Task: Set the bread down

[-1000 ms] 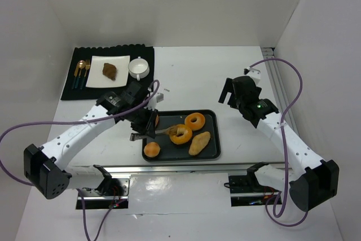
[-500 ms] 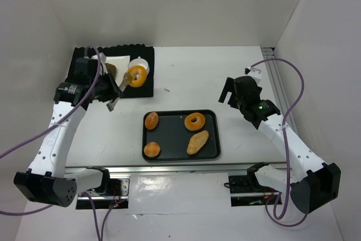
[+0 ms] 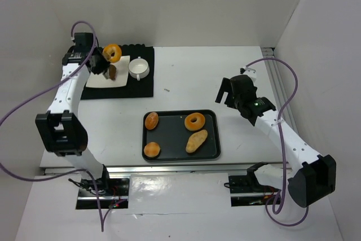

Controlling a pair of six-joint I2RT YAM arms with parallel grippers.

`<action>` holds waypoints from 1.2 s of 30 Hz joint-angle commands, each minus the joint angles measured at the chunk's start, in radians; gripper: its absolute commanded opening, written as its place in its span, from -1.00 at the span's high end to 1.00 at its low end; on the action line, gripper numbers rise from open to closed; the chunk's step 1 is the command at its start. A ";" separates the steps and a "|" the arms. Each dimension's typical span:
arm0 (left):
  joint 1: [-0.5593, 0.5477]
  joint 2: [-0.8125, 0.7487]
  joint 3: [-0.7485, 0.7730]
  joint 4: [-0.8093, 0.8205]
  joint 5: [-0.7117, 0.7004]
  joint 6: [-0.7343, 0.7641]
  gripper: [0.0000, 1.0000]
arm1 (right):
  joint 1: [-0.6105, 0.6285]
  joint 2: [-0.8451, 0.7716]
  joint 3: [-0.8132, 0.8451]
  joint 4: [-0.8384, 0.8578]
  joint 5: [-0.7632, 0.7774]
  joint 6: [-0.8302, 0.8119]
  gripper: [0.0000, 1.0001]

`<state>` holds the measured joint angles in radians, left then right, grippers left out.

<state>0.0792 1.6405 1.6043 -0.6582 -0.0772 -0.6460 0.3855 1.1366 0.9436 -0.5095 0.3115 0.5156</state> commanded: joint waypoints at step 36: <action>-0.154 0.117 0.220 0.064 -0.159 0.141 -0.07 | 0.000 0.012 0.049 0.048 0.020 0.012 -0.98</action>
<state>-0.0208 1.8622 1.8370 -0.6724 -0.2077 -0.5854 0.3855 1.1690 0.9684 -0.5087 0.3218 0.5156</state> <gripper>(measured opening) 0.540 0.992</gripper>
